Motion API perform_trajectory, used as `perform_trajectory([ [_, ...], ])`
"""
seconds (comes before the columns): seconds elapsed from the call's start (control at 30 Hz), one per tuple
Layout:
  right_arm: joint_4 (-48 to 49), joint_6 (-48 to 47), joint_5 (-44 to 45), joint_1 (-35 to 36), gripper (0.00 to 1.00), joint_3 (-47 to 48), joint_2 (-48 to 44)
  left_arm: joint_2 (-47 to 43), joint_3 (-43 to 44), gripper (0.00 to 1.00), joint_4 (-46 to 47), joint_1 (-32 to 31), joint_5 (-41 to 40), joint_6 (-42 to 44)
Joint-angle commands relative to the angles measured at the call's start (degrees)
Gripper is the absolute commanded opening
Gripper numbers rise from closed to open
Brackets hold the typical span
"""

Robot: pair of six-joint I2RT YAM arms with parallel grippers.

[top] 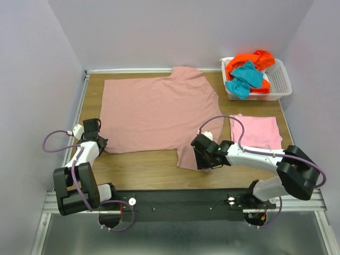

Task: Fold and stack the t-shirts
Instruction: Fold the tshirt

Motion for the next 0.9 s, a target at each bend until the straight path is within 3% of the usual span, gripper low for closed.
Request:
perform_trajectory([
  [0.0,-5.1,7.3,4.3,1.8,0.4,-2.5,4.2,-0.8,0.8,0.0,-3.1,0.2,-0.1,-1.1],
  [0.03,-5.6,8.2,4.5,2.5,0.27,-2.6,3.9,-1.1,0.8,0.0,-3.5,0.2,-0.2,-1.6],
  [0.13,-8.0,10.8,4.6,3.8,0.0,-2.7,1.6,-3.0,1.0,0.0,-6.4,0.2,-1.6,-3.3],
  [0.53,-19.2,18.3,-0.5,12.5,0.0,-3.0,-11.2,-12.8,-0.4,0.0,-13.7,0.3,-3.3,-10.6],
  [0.87,-19.1,15.7,15.3,11.3,0.0,8.3,-9.5,-15.1,1.4,0.0,-13.3,0.2,-0.6,-8.5],
])
